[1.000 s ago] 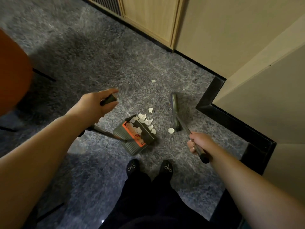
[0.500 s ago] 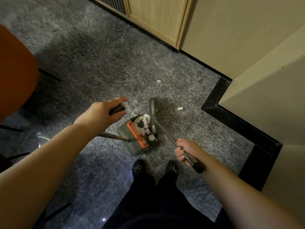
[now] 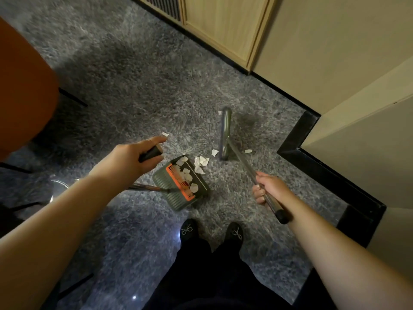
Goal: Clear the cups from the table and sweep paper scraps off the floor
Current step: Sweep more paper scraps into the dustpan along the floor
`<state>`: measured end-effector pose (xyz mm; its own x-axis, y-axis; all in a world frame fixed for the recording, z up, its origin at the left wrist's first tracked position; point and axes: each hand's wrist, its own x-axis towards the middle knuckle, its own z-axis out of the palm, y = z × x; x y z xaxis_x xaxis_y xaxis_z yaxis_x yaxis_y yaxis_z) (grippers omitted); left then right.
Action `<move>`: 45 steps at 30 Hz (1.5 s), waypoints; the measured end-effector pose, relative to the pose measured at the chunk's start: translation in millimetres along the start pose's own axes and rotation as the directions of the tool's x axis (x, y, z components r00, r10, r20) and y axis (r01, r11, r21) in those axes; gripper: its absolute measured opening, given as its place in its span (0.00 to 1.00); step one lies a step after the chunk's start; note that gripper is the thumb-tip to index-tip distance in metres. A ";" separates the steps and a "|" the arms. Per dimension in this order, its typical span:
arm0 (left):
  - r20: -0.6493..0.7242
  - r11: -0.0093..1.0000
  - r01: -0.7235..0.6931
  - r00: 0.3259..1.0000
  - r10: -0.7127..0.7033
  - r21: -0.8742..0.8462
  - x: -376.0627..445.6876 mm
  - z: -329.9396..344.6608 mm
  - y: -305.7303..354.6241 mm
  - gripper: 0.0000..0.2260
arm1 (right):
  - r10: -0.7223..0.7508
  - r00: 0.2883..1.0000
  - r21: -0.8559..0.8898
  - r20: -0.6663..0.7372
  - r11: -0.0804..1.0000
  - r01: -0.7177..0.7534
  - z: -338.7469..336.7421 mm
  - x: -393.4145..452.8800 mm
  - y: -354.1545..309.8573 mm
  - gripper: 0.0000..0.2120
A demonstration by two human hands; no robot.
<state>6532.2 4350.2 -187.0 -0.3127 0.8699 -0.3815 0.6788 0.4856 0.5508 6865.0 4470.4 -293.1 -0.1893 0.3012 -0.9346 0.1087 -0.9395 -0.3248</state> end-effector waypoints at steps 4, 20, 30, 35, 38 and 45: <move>0.004 1.000 0.006 1.000 -0.006 0.018 2.4 -2.8 -10.8 0.24 | -0.018 1.000 -0.012 -0.004 1.000 0.017 15.5 28.2 -6.9 0.17; 0.004 0.999 0.033 0.999 -0.033 0.016 -5.5 -2.9 -24.9 0.23 | 0.172 0.977 -0.347 0.128 0.930 -0.118 67.4 11.7 60.9 0.23; 0.013 1.000 -0.016 1.000 0.016 0.021 -8.1 -2.2 -27.4 0.22 | 0.083 0.987 -0.293 0.134 0.955 -0.040 57.3 -39.5 61.6 0.23; 0.020 1.000 -0.015 1.000 0.015 0.021 -7.3 -2.4 -29.2 0.22 | 0.016 0.998 -0.304 0.055 0.953 0.002 57.3 -32.2 47.4 0.23; 0.014 0.999 -0.033 0.999 0.032 0.039 -5.4 -1.5 -30.3 0.22 | 0.015 1.000 -0.293 0.004 0.956 -0.013 67.3 -8.2 33.1 0.22; -0.010 0.999 -0.044 0.999 0.044 0.031 -0.9 -3.0 -36.6 0.23 | 0.061 0.998 -0.273 -0.001 0.960 -0.059 95.7 37.3 15.3 0.19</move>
<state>6505.6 4331.9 -204.5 -0.2890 0.8912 -0.3497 0.7118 0.4443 0.5439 6766.2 4451.6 -319.1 -0.1811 0.2432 -0.9529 0.3825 -0.8752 -0.2960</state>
